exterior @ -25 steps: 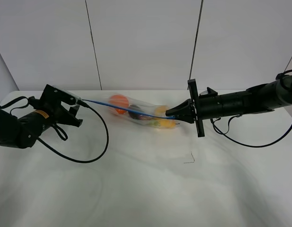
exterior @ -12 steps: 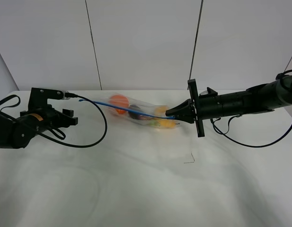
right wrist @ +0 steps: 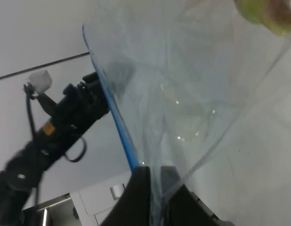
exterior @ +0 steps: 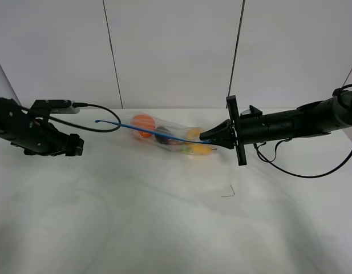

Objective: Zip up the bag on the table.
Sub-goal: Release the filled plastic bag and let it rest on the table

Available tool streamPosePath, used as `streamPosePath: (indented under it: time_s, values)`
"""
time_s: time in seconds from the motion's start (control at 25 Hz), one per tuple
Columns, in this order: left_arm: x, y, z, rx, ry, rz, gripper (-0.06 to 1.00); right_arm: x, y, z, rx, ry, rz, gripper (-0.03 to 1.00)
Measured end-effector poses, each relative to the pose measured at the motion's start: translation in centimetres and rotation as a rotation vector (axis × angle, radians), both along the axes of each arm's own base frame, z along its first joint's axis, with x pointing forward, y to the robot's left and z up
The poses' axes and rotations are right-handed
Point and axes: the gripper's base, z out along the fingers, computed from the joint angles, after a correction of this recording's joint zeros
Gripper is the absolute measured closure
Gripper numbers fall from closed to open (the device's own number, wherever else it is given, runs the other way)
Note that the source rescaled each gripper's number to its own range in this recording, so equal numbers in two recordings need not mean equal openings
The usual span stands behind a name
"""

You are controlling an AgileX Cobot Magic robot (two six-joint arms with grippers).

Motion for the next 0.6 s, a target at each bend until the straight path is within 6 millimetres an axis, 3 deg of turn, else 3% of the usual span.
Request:
streamPosePath:
  time_s: [0.36, 0.6]
  values:
    - [1.3, -0.2, 6.5, -0.06, 0.319, 0.049, -0.06, 0.0, 0.0, 0.0, -0.003, 0.0, 0.003, 0.97]
    - [-0.9, -0.2, 8.0, -0.048, 0.578, -0.003, -0.06, 0.0, 0.0, 0.0, -0.005, 0.0, 0.005, 0.97]
